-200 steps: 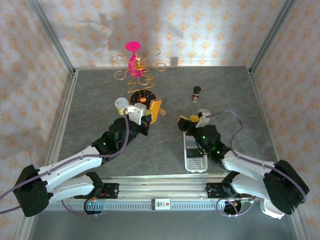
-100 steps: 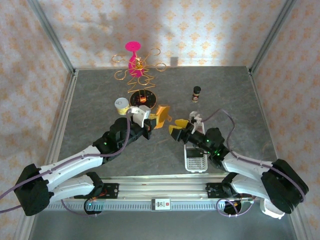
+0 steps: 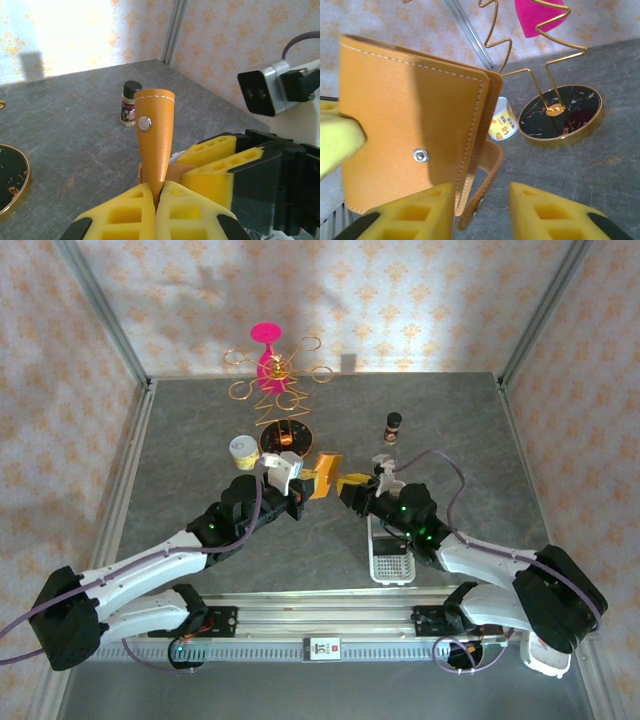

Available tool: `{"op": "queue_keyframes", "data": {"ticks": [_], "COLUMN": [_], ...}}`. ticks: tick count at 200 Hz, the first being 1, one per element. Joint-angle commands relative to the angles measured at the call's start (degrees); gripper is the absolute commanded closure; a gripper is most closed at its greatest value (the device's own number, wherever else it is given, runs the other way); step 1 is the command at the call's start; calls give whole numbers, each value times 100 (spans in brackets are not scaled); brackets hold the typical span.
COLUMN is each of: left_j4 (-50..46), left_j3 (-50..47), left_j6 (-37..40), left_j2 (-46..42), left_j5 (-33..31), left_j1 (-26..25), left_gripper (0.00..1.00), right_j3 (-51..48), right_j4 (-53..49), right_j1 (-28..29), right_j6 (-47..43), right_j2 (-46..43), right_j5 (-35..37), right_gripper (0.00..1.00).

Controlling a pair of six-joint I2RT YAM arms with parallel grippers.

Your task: Put the credit cards into the card holder

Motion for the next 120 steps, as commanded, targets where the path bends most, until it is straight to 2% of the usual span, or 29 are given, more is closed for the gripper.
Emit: {"op": "queue_keyframes", "data": {"ticks": [1,37,61,91,120], "left_j4": [257,229,-117,-995,-897], "left_j3": [154,135,312,985,518], "left_j6": [-82,-85,-248,-991,-1985], "left_j2": [0,-37,10,-33,-465], "left_j5": [144,147,158,-27,-173], "left_j1": [-27,-31,-29,-135,-141], "left_gripper": [100,100,100,100,100], "right_j3": [152,206,190,171,6], "right_j4": [-111,-262,-259,-424,-705], "right_j1": [13,14,15,33,162], "right_j6": [-38,-111,-212,-338,-475], "right_j2": [74,46,-5,-182,-330], "right_j5": [143,197,-73,-245,-241], "right_gripper": [75,100,100,100,100]}}
